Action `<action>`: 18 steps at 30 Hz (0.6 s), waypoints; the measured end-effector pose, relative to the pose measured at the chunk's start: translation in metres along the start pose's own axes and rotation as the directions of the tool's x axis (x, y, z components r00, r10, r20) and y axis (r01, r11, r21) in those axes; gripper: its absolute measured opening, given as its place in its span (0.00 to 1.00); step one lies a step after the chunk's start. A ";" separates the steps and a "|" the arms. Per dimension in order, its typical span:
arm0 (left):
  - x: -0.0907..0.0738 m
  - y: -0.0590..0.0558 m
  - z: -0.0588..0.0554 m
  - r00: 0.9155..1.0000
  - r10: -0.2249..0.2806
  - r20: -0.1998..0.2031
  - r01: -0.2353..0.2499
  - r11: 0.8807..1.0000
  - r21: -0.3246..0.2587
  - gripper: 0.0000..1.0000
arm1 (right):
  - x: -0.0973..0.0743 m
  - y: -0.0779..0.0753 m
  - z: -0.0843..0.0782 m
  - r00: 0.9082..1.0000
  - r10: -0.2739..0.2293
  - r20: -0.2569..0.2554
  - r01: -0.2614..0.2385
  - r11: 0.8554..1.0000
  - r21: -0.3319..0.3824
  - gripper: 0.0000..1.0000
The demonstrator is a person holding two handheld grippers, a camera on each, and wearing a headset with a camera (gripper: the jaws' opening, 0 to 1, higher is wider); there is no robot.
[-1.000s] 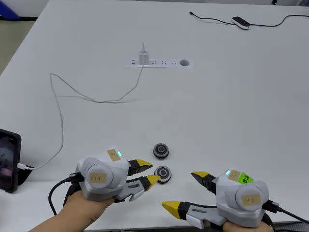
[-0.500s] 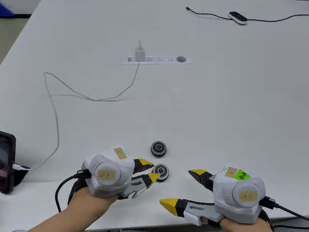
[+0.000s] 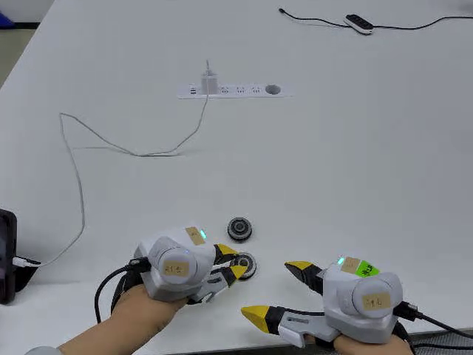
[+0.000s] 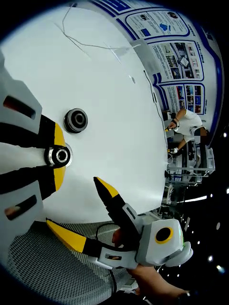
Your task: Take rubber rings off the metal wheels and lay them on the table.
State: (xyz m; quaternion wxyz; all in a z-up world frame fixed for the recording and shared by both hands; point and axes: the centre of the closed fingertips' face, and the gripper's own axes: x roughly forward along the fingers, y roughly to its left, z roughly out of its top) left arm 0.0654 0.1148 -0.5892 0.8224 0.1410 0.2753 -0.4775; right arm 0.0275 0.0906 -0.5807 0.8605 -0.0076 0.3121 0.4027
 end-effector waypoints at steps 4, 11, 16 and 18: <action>0.004 -0.001 -0.004 1.000 -0.008 -0.024 0.009 1.000 0.028 0.15 | -0.001 -0.002 0.000 1.000 -0.004 0.005 0.004 1.000 0.012 0.67; 0.007 -0.002 -0.005 0.999 -0.013 -0.032 0.014 0.999 0.037 0.14 | -0.002 -0.002 -0.002 1.000 -0.008 0.005 0.008 1.000 0.020 0.67; 0.009 -0.001 -0.006 0.999 -0.014 -0.038 0.016 0.999 0.052 0.14 | -0.001 -0.002 -0.001 1.000 -0.007 0.007 0.006 1.000 0.026 0.67; 0.009 -0.001 -0.006 0.999 -0.016 -0.040 0.019 0.998 0.055 0.13 | -0.001 -0.002 -0.001 1.000 -0.007 0.008 0.007 1.000 0.027 0.67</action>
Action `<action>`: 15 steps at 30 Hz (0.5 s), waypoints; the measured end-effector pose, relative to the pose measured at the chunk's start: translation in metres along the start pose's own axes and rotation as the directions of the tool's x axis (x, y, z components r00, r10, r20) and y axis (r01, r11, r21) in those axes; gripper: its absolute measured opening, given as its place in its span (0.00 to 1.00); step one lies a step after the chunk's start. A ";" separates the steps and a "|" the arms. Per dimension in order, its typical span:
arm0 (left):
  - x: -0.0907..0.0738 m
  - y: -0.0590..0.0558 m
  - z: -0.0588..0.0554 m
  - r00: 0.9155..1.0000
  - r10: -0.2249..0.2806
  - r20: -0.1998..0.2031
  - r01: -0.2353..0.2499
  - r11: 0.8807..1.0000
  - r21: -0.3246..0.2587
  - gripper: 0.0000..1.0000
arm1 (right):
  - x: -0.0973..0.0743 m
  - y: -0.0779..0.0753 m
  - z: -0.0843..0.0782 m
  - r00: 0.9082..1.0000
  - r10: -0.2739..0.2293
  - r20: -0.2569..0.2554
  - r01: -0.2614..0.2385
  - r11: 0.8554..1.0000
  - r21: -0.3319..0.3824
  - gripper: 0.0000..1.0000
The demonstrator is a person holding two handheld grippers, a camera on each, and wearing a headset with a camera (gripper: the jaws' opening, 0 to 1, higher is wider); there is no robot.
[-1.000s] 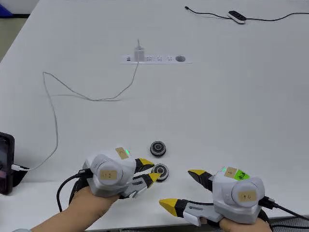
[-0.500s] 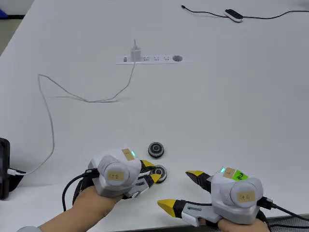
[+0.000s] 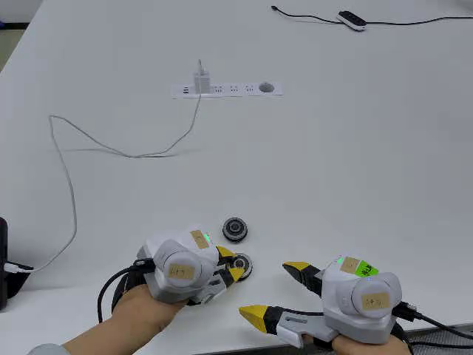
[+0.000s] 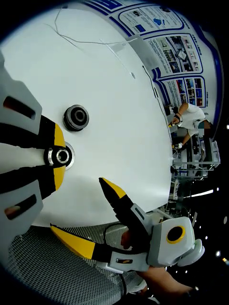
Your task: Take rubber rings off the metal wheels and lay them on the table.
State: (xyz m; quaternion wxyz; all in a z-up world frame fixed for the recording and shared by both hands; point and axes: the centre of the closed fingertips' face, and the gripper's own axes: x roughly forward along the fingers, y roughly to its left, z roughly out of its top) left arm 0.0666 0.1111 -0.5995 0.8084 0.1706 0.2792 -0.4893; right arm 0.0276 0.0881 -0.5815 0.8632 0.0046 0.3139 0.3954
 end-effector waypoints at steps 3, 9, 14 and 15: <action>0.000 0.000 0.000 1.000 -0.004 -0.002 0.004 1.000 0.013 0.13 | 0.000 0.000 0.000 1.000 0.001 0.001 -0.001 1.000 0.003 0.67; 0.001 -0.002 0.000 1.000 -0.007 -0.013 0.008 0.999 0.049 0.15 | 0.002 -0.001 0.000 1.000 0.003 0.002 -0.003 1.000 0.006 0.67; 0.002 -0.002 0.001 1.000 -0.007 -0.015 0.008 0.999 0.052 0.14 | 0.002 -0.001 0.000 1.000 0.003 0.005 -0.003 1.000 0.009 0.67; 0.002 -0.001 0.001 1.000 -0.008 -0.015 0.009 0.999 0.053 0.14 | 0.002 -0.001 0.000 1.000 0.003 0.004 -0.003 1.000 0.011 0.67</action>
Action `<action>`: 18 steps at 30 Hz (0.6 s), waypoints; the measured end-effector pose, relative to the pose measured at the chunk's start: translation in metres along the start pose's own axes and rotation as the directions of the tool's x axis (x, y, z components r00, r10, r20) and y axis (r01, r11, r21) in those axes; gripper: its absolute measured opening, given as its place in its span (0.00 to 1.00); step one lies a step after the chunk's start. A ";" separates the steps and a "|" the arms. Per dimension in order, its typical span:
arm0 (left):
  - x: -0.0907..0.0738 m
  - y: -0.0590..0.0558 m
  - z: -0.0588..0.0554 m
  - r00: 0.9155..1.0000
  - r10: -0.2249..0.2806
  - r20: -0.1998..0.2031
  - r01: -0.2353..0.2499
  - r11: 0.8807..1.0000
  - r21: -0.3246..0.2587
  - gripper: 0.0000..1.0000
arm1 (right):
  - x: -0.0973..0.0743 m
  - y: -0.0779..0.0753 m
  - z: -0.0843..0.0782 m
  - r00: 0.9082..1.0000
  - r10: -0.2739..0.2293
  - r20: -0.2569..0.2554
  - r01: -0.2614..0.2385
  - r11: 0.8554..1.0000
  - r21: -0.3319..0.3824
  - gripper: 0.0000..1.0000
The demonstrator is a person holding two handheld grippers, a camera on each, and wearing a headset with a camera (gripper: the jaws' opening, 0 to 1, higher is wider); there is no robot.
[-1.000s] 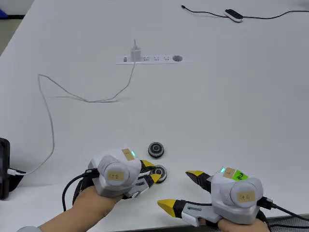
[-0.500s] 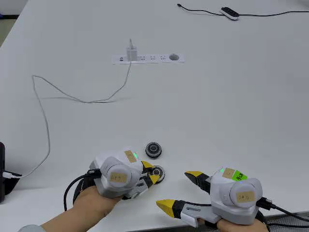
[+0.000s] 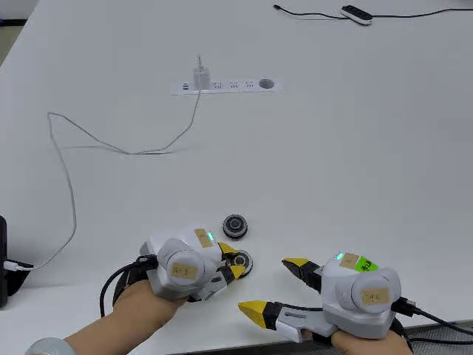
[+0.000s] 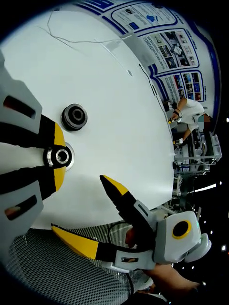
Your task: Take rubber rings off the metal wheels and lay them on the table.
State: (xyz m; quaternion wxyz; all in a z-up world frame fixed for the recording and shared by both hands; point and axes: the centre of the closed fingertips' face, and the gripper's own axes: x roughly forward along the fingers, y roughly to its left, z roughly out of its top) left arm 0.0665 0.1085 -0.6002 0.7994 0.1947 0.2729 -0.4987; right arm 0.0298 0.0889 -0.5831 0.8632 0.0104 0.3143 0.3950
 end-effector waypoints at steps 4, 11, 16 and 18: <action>0.000 0.000 -0.001 1.000 -0.005 0.000 0.005 1.000 0.000 0.14 | 0.000 -0.001 0.002 1.000 0.000 0.011 0.000 1.000 0.017 0.67; 0.000 0.000 -0.002 1.000 -0.012 -0.003 0.012 1.000 0.002 0.13 | 0.001 -0.006 0.011 0.998 0.002 0.059 -0.009 0.993 0.120 0.62; 0.001 0.001 -0.002 1.000 -0.013 0.002 0.013 1.000 0.000 0.13 | 0.003 -0.010 0.016 0.996 0.000 0.087 -0.017 0.980 0.198 0.56; 0.001 0.001 -0.001 1.000 -0.013 0.002 0.013 1.000 0.001 0.13 | 0.004 -0.011 0.018 0.995 -0.001 0.100 -0.021 0.975 0.223 0.55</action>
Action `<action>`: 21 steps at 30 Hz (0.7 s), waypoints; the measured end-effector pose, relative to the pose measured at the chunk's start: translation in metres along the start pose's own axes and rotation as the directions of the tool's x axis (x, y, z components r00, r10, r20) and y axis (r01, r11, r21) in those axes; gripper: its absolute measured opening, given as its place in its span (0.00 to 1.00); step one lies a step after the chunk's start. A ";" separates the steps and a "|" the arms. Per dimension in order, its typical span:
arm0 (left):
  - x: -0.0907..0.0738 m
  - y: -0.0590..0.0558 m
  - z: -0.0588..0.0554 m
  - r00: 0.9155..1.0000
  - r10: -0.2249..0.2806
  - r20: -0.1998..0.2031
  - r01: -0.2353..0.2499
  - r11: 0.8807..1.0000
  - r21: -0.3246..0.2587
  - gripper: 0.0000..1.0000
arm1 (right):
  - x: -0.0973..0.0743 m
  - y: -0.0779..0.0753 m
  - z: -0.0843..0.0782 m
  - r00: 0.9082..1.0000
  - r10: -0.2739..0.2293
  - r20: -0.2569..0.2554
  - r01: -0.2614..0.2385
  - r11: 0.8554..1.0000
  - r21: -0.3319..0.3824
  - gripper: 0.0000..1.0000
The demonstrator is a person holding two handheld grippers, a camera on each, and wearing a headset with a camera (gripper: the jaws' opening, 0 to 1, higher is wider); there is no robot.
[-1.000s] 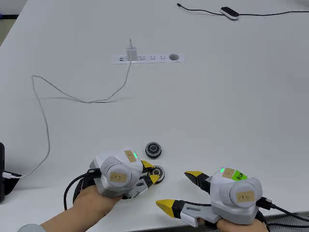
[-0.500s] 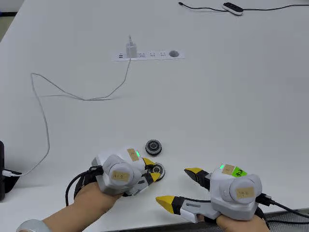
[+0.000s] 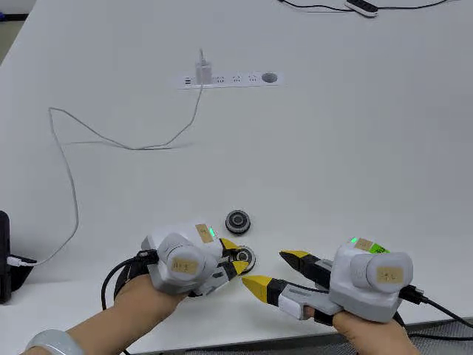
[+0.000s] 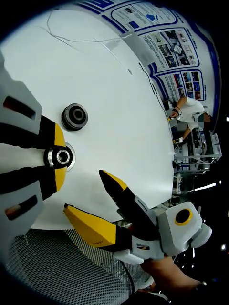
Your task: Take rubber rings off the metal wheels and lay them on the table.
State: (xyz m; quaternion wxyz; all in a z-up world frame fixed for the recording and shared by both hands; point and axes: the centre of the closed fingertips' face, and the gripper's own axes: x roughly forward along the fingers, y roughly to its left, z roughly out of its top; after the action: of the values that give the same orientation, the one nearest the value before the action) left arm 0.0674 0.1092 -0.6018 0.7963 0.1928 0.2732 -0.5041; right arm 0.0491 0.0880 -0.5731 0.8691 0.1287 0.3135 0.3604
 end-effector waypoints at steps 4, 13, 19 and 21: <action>0.000 0.000 0.000 1.000 0.000 -0.002 0.000 1.000 0.001 0.13 | 0.003 -0.004 0.006 1.000 -0.005 0.028 0.002 0.996 0.088 0.50; 0.001 0.000 0.000 1.000 0.001 -0.001 -0.001 1.000 -0.001 0.13 | 0.010 -0.012 0.001 1.000 -0.014 0.014 0.011 0.982 0.190 0.40; 0.001 0.000 0.000 1.000 0.000 0.000 0.000 1.000 0.000 0.13 | 0.016 -0.014 -0.003 1.000 -0.020 -0.001 0.020 0.972 0.233 0.32; 0.001 0.000 0.000 1.000 0.000 0.001 0.000 1.000 0.001 0.13 | 0.019 -0.014 -0.004 1.000 -0.014 -0.004 0.015 0.969 0.247 0.30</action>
State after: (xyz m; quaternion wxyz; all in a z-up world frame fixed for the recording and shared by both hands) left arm 0.0676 0.1089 -0.6026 0.7963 0.1928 0.2727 -0.5043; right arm 0.0646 0.0912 -0.5905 0.8486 0.2331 0.3578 0.3123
